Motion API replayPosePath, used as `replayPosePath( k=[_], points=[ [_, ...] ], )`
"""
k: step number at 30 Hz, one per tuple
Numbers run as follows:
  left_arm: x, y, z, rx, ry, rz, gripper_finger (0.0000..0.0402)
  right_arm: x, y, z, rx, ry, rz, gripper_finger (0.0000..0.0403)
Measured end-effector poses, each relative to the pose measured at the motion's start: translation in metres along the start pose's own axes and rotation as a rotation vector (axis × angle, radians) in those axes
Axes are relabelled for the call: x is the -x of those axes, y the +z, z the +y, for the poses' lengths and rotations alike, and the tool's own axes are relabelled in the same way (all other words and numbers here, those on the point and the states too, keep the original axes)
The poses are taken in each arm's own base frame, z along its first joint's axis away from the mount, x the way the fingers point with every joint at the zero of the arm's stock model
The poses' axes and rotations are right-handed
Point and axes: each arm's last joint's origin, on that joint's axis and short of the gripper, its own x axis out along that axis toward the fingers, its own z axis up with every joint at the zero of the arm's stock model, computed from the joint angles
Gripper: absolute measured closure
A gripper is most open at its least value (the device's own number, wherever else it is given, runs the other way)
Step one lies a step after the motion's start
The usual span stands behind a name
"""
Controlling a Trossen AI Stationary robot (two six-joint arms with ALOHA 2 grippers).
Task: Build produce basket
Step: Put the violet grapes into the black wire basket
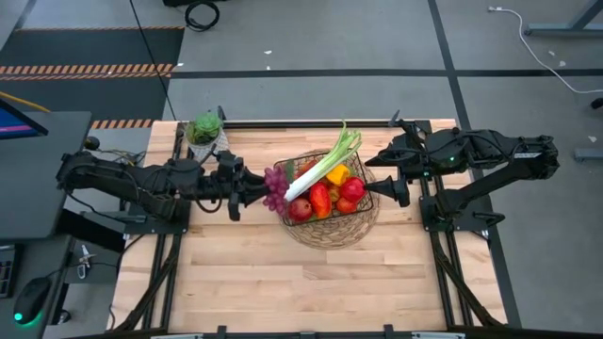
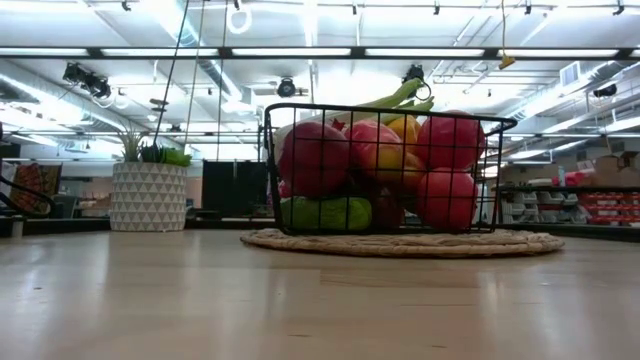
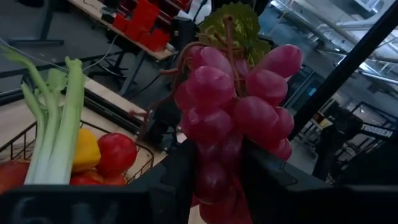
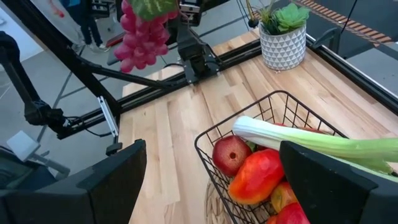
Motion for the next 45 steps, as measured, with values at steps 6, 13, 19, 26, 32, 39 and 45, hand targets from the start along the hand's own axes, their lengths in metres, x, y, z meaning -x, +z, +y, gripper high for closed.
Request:
replayPosePath(
  k=[6,13,19,26,32,39,45],
  points=[
    [-0.008,-0.005,0.003,-0.055,0.031,0.007,0.0283,0.0,0.0,0.0,-0.001,0.0,-0.001,0.0032],
    [-0.059,-0.033,0.04,-0.054,0.203,0.075,0.0283,0.0,0.001,0.001,-0.01,0.005,-0.01,0.0032],
    [-0.115,-0.038,0.06,-0.032,0.195,0.228,0.0283,0.0,0.002,0.001,-0.026,0.015,-0.015,0.0032],
    [-0.176,-0.044,0.066,-0.259,0.308,0.516,0.0283,0.004,0.002,0.001,-0.048,0.024,-0.022,0.0032],
    [-0.207,-0.057,0.074,-0.338,0.369,0.7,0.0273,0.009,0.0,0.004,-0.046,0.053,-0.021,0.0032],
    [-0.214,-0.046,0.069,-0.31,0.376,0.675,0.0183,0.026,-0.001,0.005,-0.017,0.107,-0.046,0.0033],
    [-0.204,-0.027,0.064,-0.254,0.395,0.63,0.0112,0.053,-0.01,-0.008,0.01,0.116,-0.129,0.0035]
  ],
)
